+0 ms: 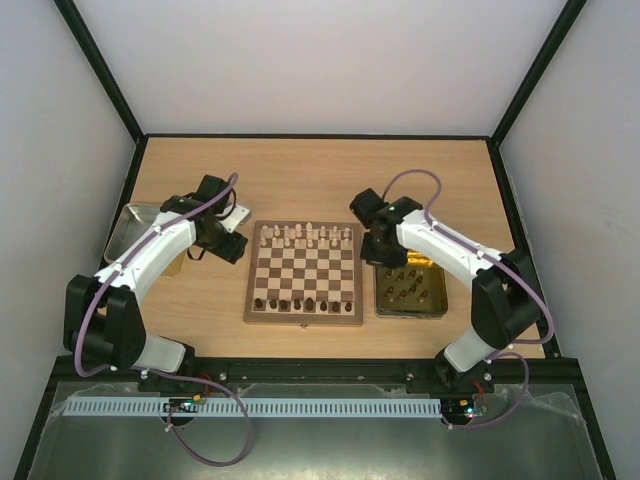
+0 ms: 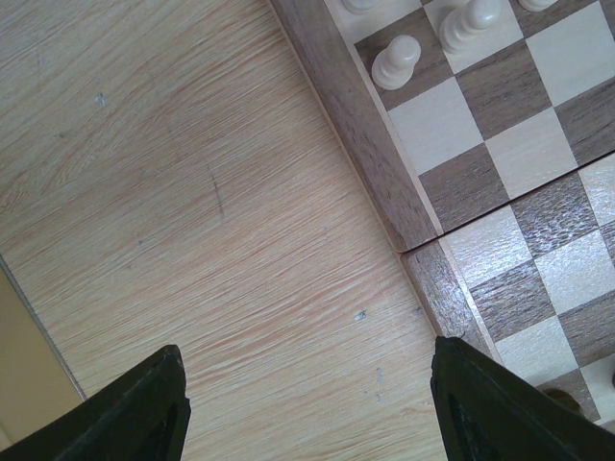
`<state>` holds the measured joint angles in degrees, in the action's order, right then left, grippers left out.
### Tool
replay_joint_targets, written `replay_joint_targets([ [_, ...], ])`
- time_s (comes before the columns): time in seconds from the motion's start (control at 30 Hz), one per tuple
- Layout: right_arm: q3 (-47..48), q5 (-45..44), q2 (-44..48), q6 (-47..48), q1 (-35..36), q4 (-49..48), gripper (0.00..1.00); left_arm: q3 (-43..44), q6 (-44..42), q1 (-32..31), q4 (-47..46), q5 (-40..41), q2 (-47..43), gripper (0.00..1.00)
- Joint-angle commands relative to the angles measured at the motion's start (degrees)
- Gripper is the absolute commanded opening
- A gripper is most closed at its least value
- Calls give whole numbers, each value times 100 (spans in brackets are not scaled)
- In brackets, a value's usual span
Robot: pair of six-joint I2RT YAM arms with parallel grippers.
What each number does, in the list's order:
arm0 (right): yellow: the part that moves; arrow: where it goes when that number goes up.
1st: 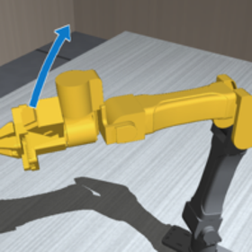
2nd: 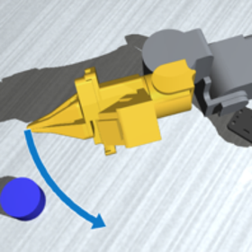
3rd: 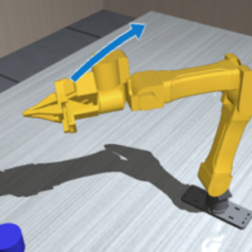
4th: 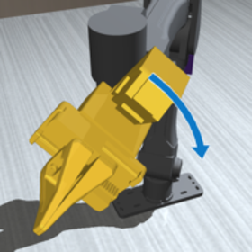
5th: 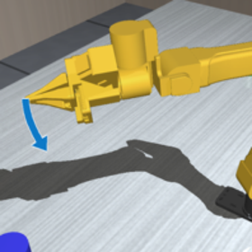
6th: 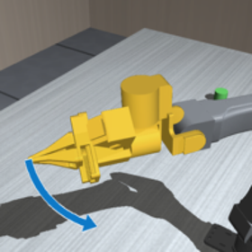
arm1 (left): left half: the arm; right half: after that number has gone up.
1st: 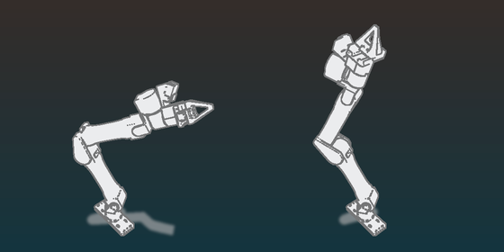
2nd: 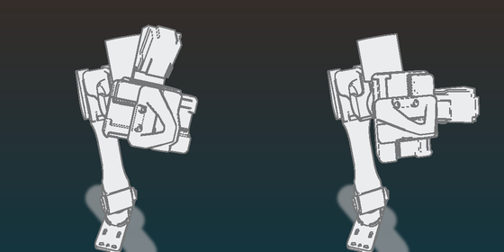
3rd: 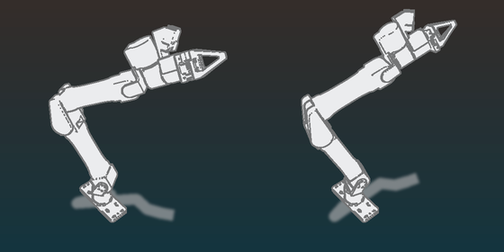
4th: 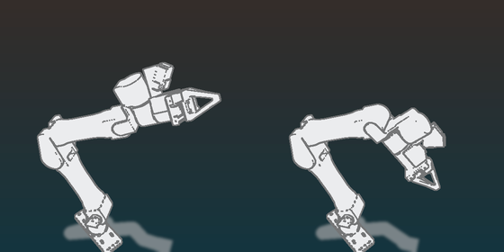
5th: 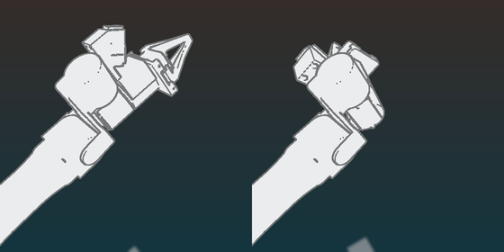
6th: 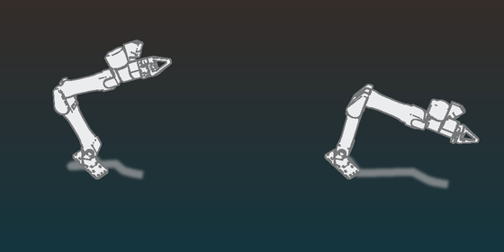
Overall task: Set up the chess pieces on the board
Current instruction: Place the chess piece on the chessboard, then pick up the chess piece from the storage box.
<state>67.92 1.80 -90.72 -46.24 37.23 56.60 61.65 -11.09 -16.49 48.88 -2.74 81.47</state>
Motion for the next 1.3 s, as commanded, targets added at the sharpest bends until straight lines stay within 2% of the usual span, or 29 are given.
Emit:
replay_joint_targets([
  [0.0,-115,-156,165,501,-460,211,25,-2,45,-30,42,18,62,69],
  [0.3,-421,119,-58,952,-1124,-143,25,-38,32,-37,40,77,74,69],
  [0.8,-559,286,-597,1259,-1192,-597,24,-42,26,-38,51,118,123,69],
  [1.1,-637,315,-834,1269,-1262,-866,15,-30,36,-41,77,164,115,69],
  [1.27,-616,356,-896,1275,-1262,-881,13,-39,35,-43,78,178,110,69],
])
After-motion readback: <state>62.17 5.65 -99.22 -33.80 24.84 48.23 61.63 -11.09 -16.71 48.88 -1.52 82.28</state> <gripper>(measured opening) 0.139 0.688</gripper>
